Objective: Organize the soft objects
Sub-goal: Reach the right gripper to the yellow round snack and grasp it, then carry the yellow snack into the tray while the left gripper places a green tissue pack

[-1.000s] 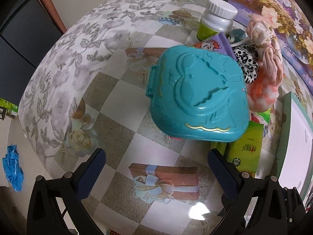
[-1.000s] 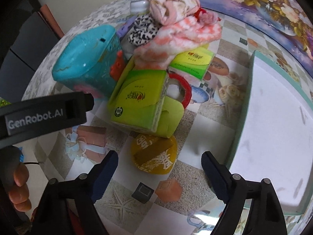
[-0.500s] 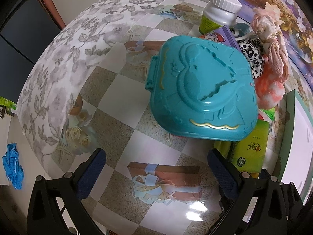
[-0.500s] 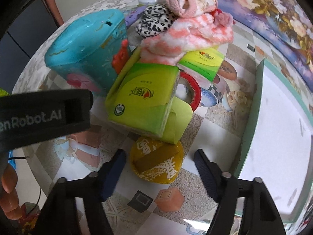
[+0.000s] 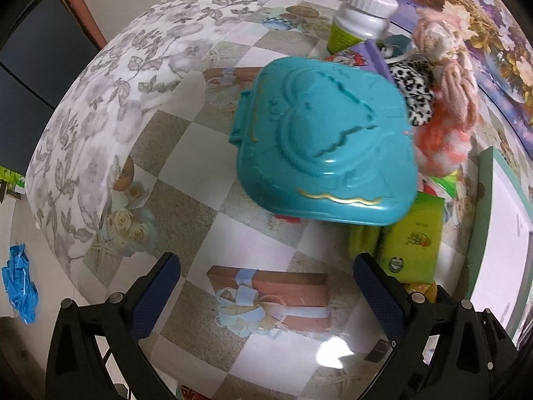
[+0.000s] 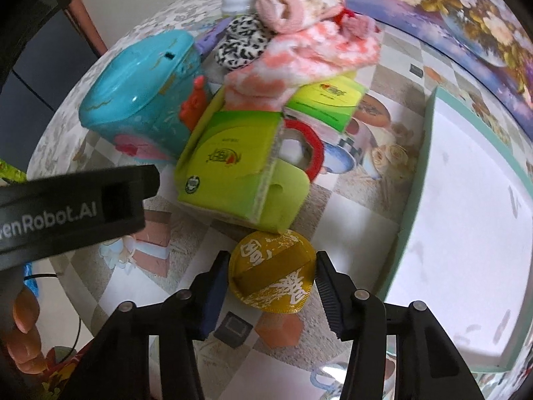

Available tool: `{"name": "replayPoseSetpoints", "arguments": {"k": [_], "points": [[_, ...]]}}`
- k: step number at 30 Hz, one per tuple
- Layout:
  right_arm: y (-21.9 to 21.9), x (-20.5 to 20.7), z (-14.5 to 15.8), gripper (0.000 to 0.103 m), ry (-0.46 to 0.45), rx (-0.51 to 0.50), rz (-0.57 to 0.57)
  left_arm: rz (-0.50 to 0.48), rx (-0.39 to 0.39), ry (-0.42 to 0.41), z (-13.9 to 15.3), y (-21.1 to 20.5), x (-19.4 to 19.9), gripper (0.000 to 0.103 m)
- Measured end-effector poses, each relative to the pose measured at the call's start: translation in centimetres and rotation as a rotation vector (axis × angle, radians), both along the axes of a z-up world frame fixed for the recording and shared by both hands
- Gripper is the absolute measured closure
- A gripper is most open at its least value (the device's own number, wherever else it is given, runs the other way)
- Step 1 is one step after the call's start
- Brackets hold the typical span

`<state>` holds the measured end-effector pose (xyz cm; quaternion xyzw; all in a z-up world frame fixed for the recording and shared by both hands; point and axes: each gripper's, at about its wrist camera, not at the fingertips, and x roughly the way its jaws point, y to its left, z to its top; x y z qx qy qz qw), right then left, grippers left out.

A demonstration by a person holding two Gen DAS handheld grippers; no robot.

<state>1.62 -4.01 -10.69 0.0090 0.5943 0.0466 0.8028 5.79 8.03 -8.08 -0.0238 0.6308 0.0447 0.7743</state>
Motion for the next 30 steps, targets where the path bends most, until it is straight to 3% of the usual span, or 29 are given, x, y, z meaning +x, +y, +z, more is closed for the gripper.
{"name": "replayPoseSetpoints", "arguments": {"k": [15,22,30], "points": [[-5.8,-1.2,5.1,0.049,-0.083,0.098,-0.137,-0.065,-0.061,-0.049,3.0,-2.7,-1.0,0.0],[-10.2,-3.2,8.2,0.049,-0.135,0.014,-0.274,-0.126,-0.039,-0.057,3.8,-5.6,-0.6,0.0],[-15.3,-4.7,9.4,0.05,-0.135,0.034,-0.402,-0.215,-0.013,-0.017,2.6,-8.8,0.1,0.005]]}}
